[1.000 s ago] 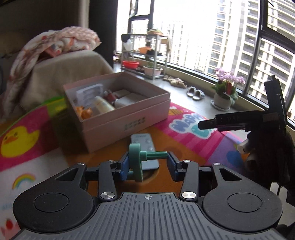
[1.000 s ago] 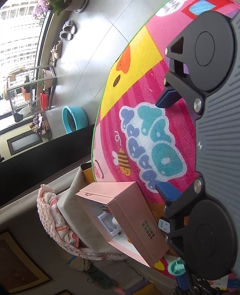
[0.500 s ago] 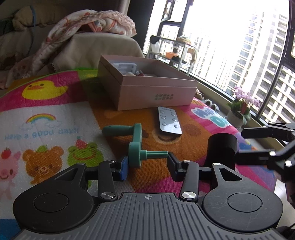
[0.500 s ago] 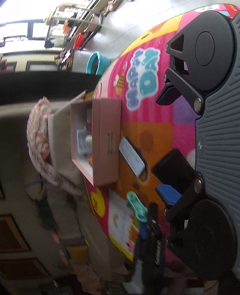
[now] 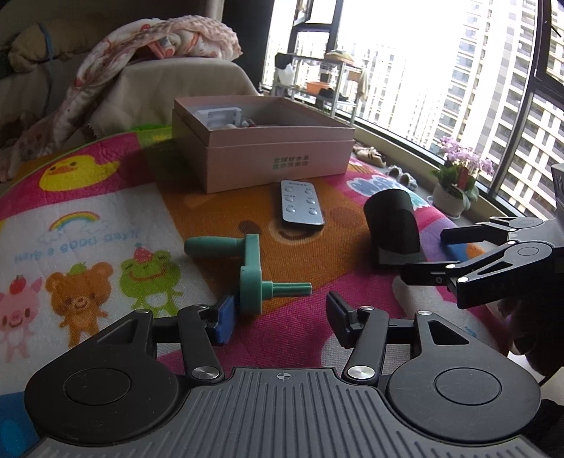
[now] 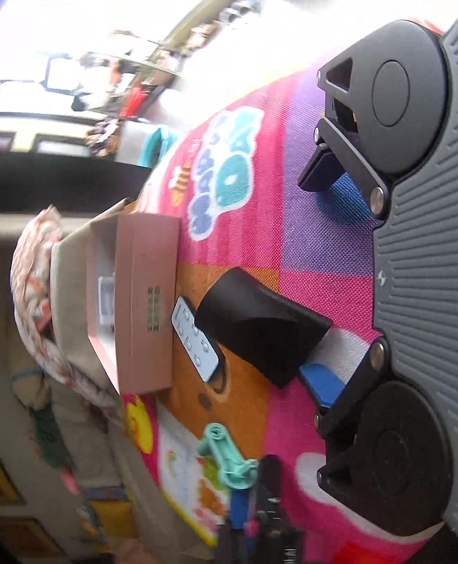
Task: Organize rigid objects
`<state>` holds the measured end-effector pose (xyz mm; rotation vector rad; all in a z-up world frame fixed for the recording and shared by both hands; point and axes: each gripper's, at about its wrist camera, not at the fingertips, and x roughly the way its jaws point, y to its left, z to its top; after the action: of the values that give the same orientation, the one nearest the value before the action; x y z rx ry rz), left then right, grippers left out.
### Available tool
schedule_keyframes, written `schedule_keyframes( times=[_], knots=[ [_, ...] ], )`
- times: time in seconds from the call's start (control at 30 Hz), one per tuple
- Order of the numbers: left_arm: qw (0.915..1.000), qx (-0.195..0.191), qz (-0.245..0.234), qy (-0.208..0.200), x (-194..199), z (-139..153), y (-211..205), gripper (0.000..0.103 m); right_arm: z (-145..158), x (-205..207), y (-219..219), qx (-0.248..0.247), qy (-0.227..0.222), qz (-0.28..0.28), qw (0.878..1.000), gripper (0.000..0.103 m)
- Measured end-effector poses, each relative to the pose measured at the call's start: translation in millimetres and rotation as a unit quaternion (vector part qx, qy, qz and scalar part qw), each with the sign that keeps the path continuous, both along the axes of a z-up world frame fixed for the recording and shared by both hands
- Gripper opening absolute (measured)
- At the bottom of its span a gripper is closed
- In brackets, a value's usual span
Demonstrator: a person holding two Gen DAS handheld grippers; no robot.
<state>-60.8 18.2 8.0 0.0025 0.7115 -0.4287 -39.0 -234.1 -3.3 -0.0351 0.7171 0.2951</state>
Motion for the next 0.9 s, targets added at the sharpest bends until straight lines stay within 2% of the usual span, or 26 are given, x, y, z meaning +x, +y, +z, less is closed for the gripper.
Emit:
schedule_keyframes(
  times=[0.13,0.23,0.33,0.47,0.67,0.77,0.9],
  knots=[
    [0.9999,-0.007,-0.008,0.012,4,1,-4,0.076,-2,-7,1,-0.011,-0.012,0.004,1.0,0.103],
    [0.9997,0.015,-0.016,0.008,2,0,-15,0.084,-2,-8,-4,0.001,-0.013,0.009,1.0,0.103],
    [0.9991,0.037,-0.021,0.003,-2,0,-22,0.084,-2,-7,-3,0.003,-0.015,0.012,1.0,0.103],
    [0.9999,0.014,-0.008,0.002,-1,2,-10,0.078,-2,-6,-1,-0.007,-0.008,0.019,1.0,0.103],
    [0.997,-0.016,0.066,-0.037,7,21,19,0.077,-1,-3,1,-0.009,-0.004,0.025,1.0,0.103],
    [0.996,-0.035,0.079,-0.024,27,28,29,0.077,-2,-4,2,-0.009,-0.006,0.025,1.0,0.103],
    [0.9981,-0.002,0.062,0.004,57,19,17,0.077,-2,-4,3,-0.011,-0.009,0.025,1.0,0.103]
  ],
)
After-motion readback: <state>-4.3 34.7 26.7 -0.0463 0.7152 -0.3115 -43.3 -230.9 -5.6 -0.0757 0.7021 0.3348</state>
